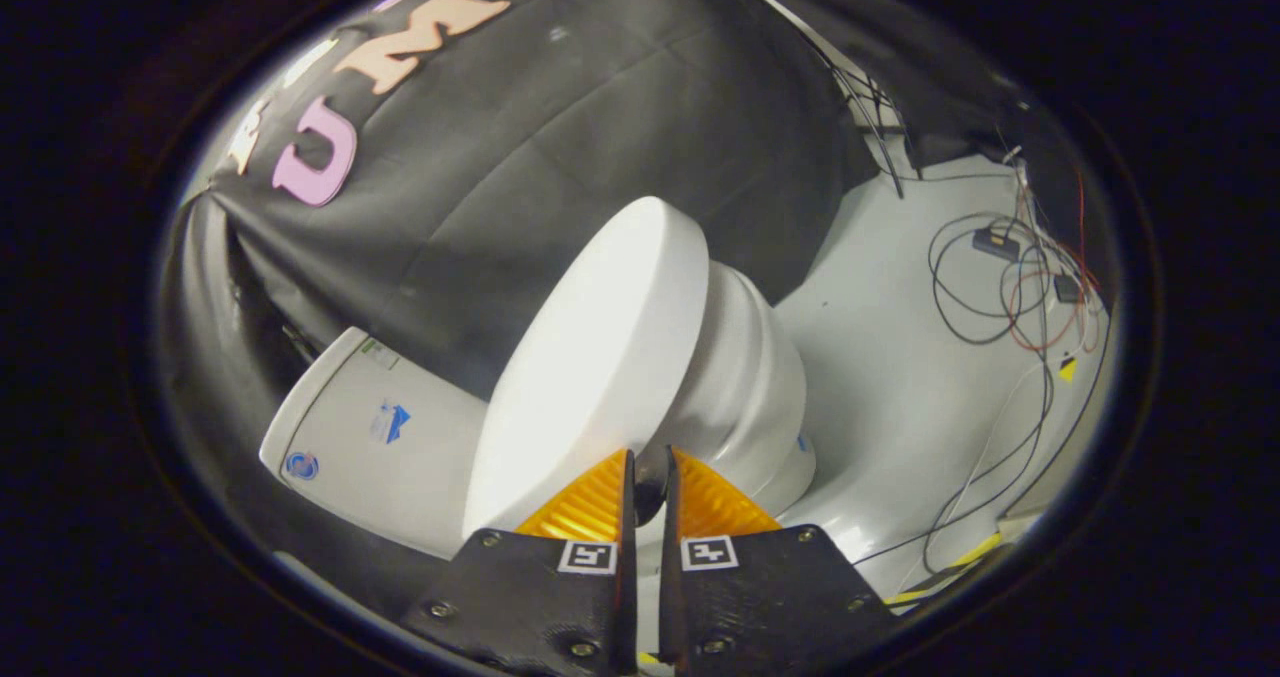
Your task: Open the toilet lid.
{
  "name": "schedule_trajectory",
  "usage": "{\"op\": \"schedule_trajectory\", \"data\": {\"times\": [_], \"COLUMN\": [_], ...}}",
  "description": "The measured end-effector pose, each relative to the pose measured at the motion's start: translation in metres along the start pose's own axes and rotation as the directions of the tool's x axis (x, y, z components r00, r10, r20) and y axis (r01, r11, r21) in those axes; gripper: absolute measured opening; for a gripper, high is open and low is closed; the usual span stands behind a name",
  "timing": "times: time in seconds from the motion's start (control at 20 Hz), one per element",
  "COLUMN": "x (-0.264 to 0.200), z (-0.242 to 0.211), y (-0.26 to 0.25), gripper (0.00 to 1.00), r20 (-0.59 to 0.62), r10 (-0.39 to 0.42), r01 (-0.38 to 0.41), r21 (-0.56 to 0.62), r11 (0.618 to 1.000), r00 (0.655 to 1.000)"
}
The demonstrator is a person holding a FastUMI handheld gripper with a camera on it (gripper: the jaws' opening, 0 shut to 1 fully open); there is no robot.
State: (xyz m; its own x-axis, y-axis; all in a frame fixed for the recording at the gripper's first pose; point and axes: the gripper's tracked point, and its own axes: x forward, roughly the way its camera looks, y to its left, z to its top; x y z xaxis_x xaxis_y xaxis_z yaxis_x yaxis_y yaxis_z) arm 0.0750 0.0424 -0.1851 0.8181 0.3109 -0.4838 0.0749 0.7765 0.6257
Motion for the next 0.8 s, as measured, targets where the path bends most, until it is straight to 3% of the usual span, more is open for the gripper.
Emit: {"op": "schedule_trajectory", "data": {"times": [0.45,0.8], "x": [-0.017,-0.028], "z": [0.019,0.030], "y": [0.027,0.054], "gripper": [0.09,0.09], "r20": [0.081,0.139], "r10": [-0.028,-0.027], "r01": [0.045,0.077], "r21": [-0.215,-0.370], "r11": [0.976,0.926], "r00": [0.996,0.990]}}
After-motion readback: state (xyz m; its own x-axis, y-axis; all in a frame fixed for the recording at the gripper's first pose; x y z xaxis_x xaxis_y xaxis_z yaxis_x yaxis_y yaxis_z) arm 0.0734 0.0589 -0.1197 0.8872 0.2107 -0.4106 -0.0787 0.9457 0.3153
